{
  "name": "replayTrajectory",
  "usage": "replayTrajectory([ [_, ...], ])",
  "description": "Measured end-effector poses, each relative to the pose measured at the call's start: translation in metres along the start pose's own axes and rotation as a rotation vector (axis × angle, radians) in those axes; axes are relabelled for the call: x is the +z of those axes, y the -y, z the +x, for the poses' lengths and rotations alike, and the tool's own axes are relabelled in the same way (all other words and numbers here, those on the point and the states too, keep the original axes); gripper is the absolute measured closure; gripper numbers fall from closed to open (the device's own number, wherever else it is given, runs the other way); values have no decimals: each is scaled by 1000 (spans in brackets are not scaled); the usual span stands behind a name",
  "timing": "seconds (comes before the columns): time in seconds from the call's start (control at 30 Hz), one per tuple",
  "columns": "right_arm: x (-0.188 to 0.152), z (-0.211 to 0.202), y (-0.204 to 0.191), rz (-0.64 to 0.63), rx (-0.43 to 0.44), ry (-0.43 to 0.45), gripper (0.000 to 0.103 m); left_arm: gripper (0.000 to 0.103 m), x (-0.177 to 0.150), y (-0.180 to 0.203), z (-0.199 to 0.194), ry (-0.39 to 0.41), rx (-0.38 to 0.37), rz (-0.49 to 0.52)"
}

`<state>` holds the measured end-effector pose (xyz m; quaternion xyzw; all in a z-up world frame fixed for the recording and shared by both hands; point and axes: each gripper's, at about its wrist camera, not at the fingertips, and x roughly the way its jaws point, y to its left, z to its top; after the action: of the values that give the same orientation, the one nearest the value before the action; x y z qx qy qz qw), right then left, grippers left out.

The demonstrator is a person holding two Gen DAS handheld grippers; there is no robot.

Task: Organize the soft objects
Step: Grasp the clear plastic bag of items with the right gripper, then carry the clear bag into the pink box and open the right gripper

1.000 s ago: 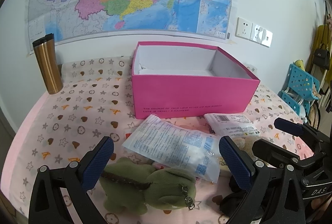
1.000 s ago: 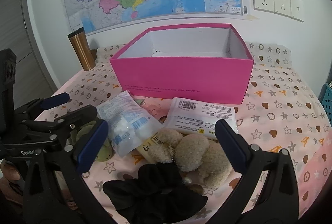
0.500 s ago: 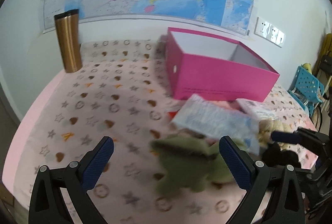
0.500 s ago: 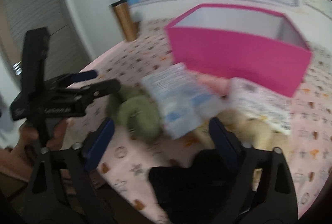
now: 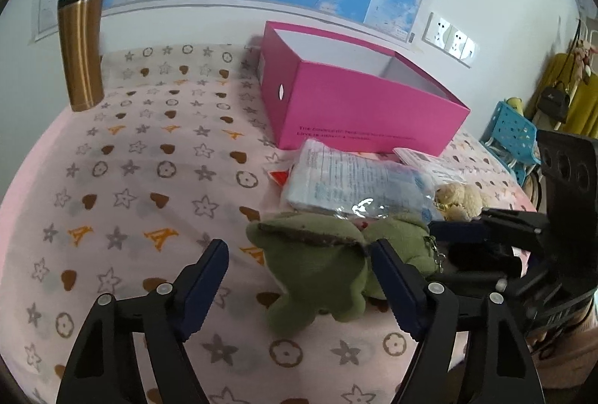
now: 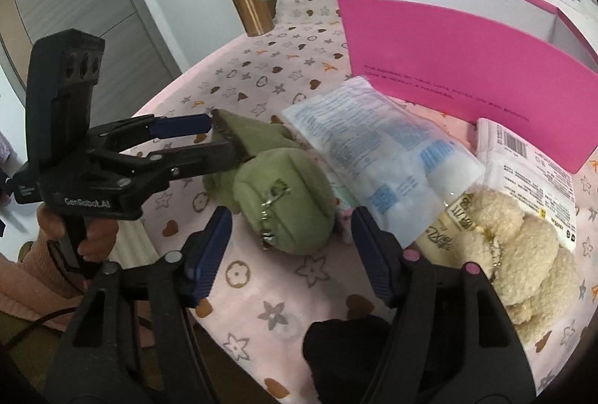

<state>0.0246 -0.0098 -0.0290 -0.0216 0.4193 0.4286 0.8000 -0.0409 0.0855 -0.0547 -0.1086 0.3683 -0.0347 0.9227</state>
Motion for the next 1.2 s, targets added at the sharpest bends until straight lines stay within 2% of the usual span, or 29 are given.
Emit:
replayTrajectory([
  [0.1, 0, -18, 14, 43, -23, 30, 35, 22, 7, -1, -6, 22, -6, 2],
  [0.2, 2, -36, 32, 95, -70, 66, 35, 22, 23, -7, -9, 33, -59, -2],
  [0.3, 4, -38, 51, 162, -112, 60, 35, 22, 37, -9, 1, 22, -74, 15],
  [0.37, 6, -33, 58, 192, -88, 43, 35, 22, 45, -7, 12, -3, -83, 36],
  [0.43, 9, -26, 64, 210, -69, 23, 35, 22, 50, -6, 26, -48, -127, 48],
  [0.6, 19, -11, 70, 248, -68, 10, 34, 22, 57, -3, 53, -145, -165, 74],
  [0.7, 25, -7, 73, 256, -67, 8, 31, 22, 56, 0, 66, -202, -201, 85],
  [0.77, 26, -5, 74, 262, -46, 13, 27, 24, 53, 1, 73, -236, -225, 88],
  [0.83, 27, -5, 73, 251, -39, 23, 27, 34, 51, 2, 78, -258, -237, 88],
  [0.9, 27, -4, 72, 238, -45, 31, 36, 35, 49, 5, 78, -263, -234, 95],
  [0.97, 26, -6, 73, 233, -85, 19, 60, 36, 49, 8, 75, -256, -213, 104],
  [1.2, 32, -21, 75, 234, -71, 52, 73, 39, 58, 10, 57, -229, -177, 78],
])
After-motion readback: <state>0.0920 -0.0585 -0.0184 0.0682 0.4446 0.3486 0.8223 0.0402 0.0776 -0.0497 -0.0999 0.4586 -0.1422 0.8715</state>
